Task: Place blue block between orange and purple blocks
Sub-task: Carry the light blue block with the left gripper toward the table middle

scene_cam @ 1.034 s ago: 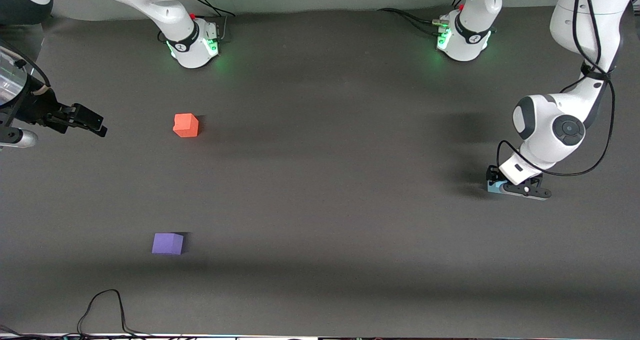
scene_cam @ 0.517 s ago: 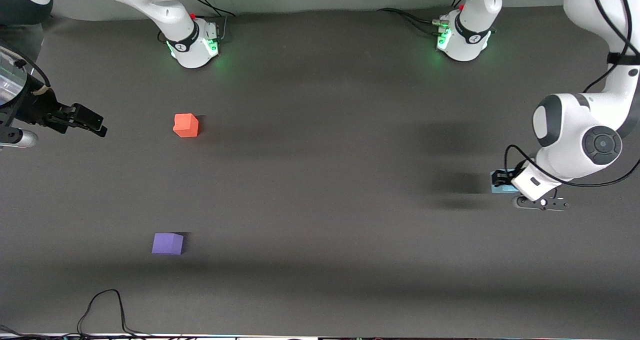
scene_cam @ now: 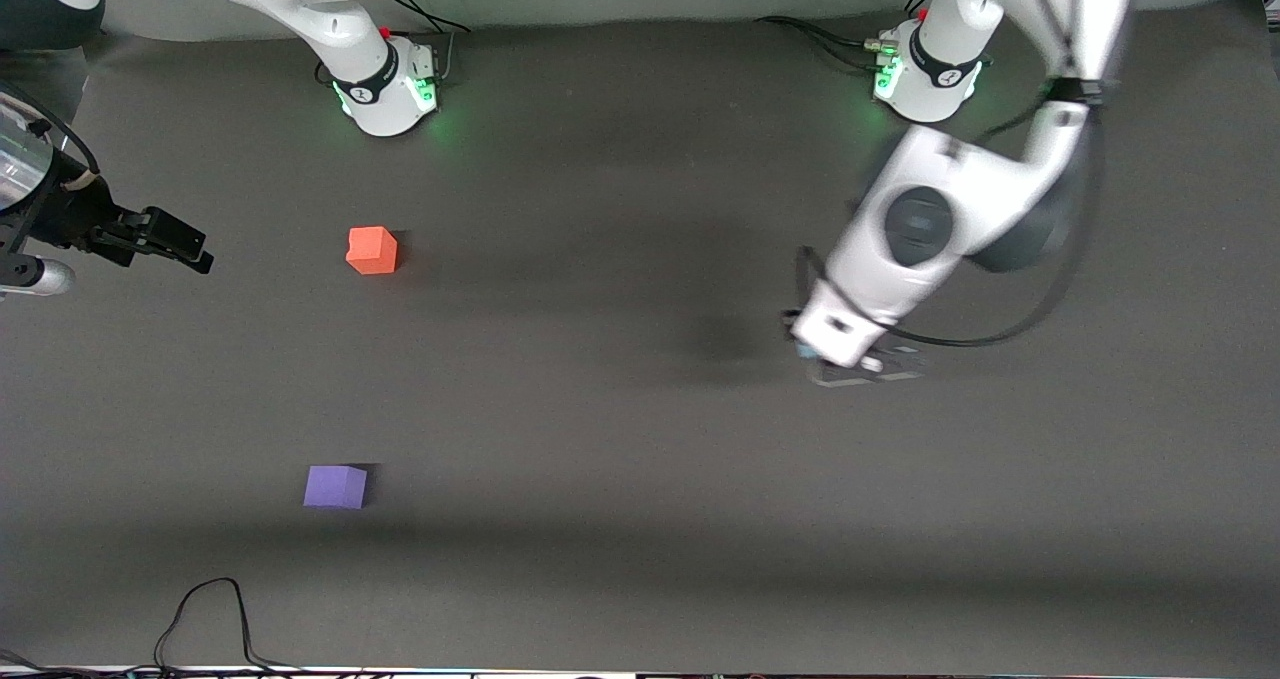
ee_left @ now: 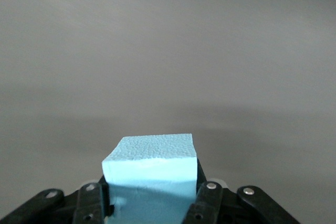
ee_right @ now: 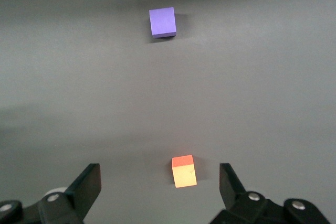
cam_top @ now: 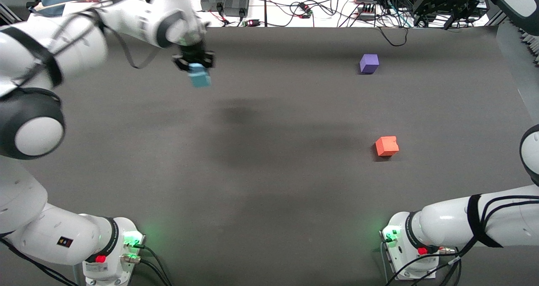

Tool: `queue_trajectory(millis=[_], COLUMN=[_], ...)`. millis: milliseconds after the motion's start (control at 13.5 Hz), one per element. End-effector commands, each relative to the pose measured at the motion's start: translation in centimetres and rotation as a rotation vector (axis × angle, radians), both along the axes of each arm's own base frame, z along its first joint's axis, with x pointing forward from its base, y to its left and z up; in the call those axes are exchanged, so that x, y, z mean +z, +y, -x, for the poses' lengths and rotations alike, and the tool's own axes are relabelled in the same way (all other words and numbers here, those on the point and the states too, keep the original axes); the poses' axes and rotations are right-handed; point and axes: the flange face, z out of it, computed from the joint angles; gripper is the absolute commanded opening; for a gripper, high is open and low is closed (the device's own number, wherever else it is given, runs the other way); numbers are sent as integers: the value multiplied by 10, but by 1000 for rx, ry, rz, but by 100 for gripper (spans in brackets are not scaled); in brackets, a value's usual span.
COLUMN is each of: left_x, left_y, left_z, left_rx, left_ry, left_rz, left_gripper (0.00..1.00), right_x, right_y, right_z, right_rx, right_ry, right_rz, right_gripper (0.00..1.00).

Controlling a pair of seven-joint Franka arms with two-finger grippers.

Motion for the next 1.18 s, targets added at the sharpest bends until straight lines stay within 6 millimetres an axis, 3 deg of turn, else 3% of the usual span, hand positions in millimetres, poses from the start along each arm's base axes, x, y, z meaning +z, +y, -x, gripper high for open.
queue_trajectory(millis=[0, 222, 369, 591, 886, 960, 1034, 1108], left_x=[-39, -75, -101, -142, -165, -166, -167, -163], left_y=[-98, -185, -214, -230, -233, -233, -233, -233], left_z=[16, 55, 67, 70, 73, 73, 73, 71], left_rx=[54, 31, 18, 13, 1, -8, -19, -35], left_ry=[-37, -100, -116, -149, -162, -164, -173, -193], left_rz=[-44, 11, 21, 31, 22, 20, 18, 10], left_gripper=[49, 49, 49, 49, 51, 60, 86, 100], right_x=[3, 3, 2, 2, 1, 3, 6, 6], right_y=[0, 0, 0, -1, -5, -5, -4, -3], right_z=[-2, -2, -2, -2, -2, -2, -2, 0], right_rx=[-22, -22, -22, -24, -33, -31, -31, -28], right_ry=[-5, -5, -4, -4, -1, -5, -11, -10], right_rz=[12, 12, 12, 10, 10, 10, 10, 11], right_gripper=[100, 100, 100, 100, 100, 100, 100, 100])
